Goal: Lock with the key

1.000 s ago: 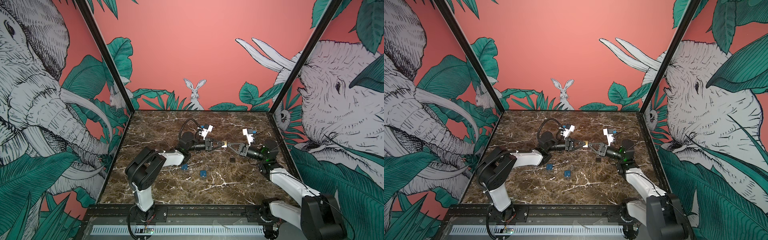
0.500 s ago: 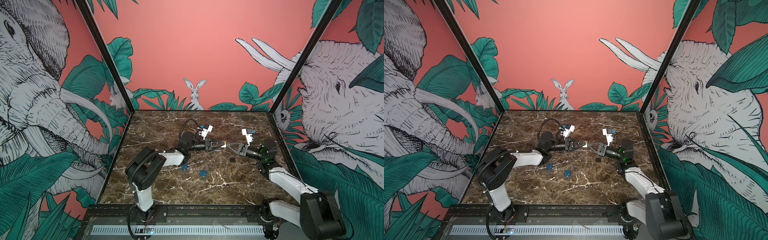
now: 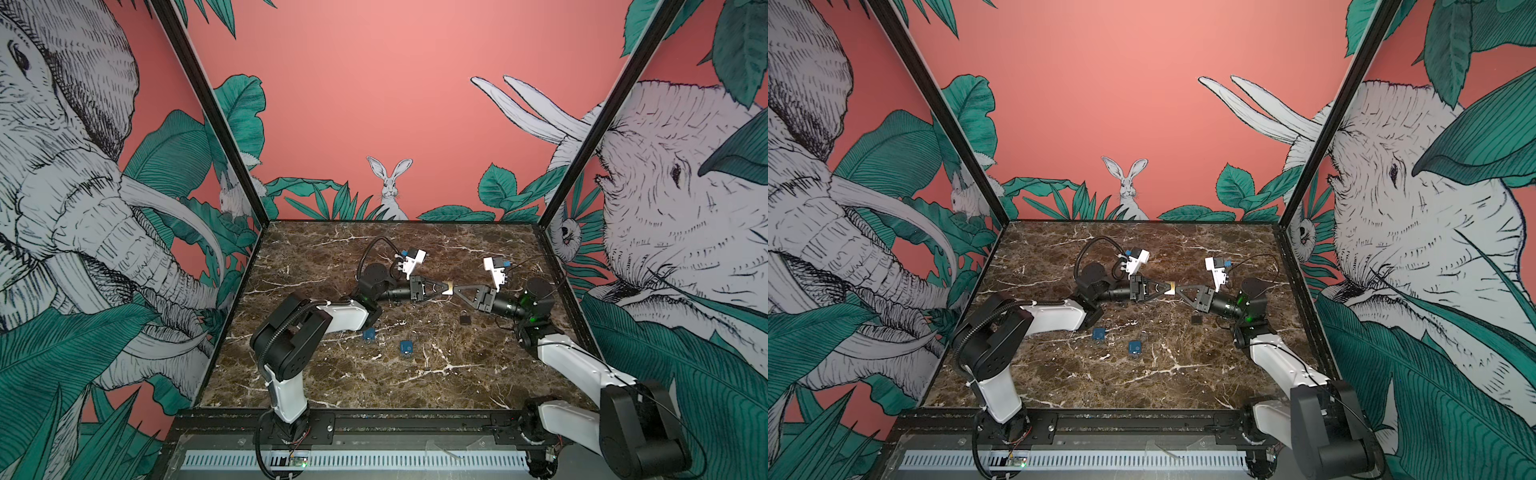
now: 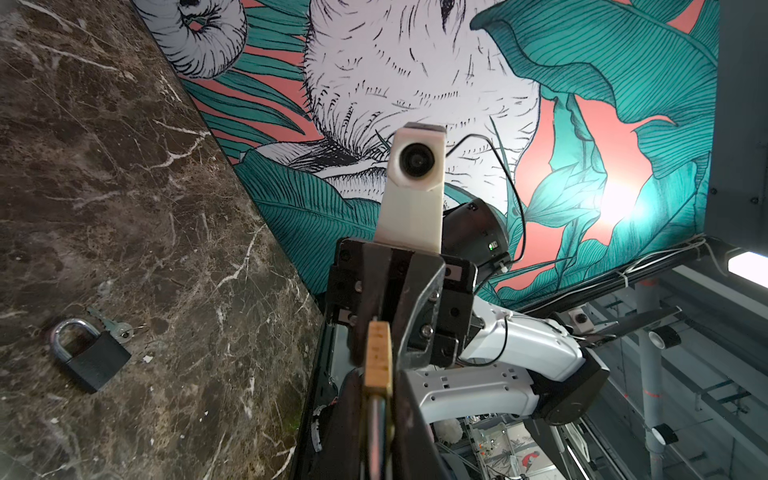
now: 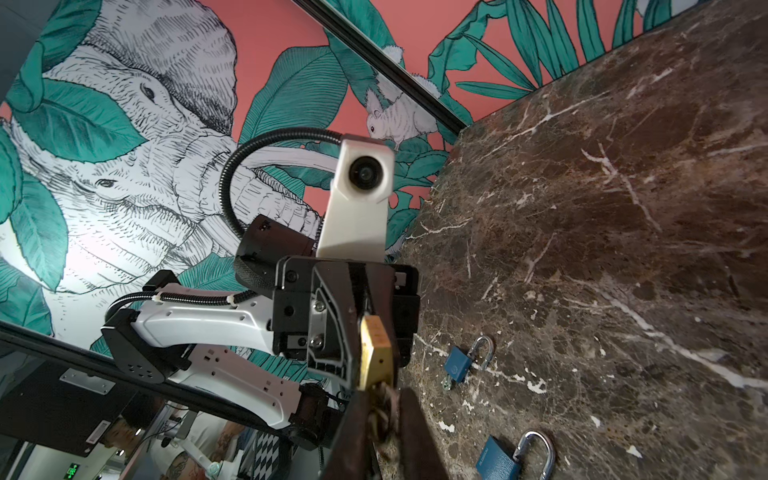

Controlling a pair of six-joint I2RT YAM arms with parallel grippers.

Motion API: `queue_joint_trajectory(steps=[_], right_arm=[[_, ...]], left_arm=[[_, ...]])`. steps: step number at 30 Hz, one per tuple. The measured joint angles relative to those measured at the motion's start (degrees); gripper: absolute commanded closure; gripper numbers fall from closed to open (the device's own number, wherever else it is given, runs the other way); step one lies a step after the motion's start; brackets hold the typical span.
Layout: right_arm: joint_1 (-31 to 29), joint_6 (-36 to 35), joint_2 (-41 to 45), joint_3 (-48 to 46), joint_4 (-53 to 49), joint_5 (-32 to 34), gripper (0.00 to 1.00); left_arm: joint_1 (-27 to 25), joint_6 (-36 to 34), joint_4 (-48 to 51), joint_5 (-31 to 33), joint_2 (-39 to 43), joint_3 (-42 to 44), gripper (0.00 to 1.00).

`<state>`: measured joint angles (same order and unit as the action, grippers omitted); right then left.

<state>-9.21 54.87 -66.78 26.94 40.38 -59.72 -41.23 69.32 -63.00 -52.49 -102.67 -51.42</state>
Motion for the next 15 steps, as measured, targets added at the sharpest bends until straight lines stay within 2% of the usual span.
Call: queue_joint_trajectory(steps=[4, 7, 9, 15], right_arm=[[0.94, 0.0, 0.63, 0.02, -1.51, 0.17, 0.67], [1.09, 0.26, 1.05, 0.02, -1.46, 0.13, 0.7], [1.11, 0.72, 1.05, 0.02, -1.38, -0.07, 0.76], [1.09, 1.92, 2.47, 0.04, -1.55, -0.7, 0.8]], left_arm=[[-0.22, -2.64, 3.23, -0.87, 1.57, 0.0, 1.0], [-0.2, -3.43, 3.48, -1.31, 1.9, 0.0, 1.0], [-0.22, -3.43, 3.5, -1.4, 1.88, 0.0, 1.0], [-0.26, -3.15, 3.04, -1.75, 1.88, 0.0, 1.0]])
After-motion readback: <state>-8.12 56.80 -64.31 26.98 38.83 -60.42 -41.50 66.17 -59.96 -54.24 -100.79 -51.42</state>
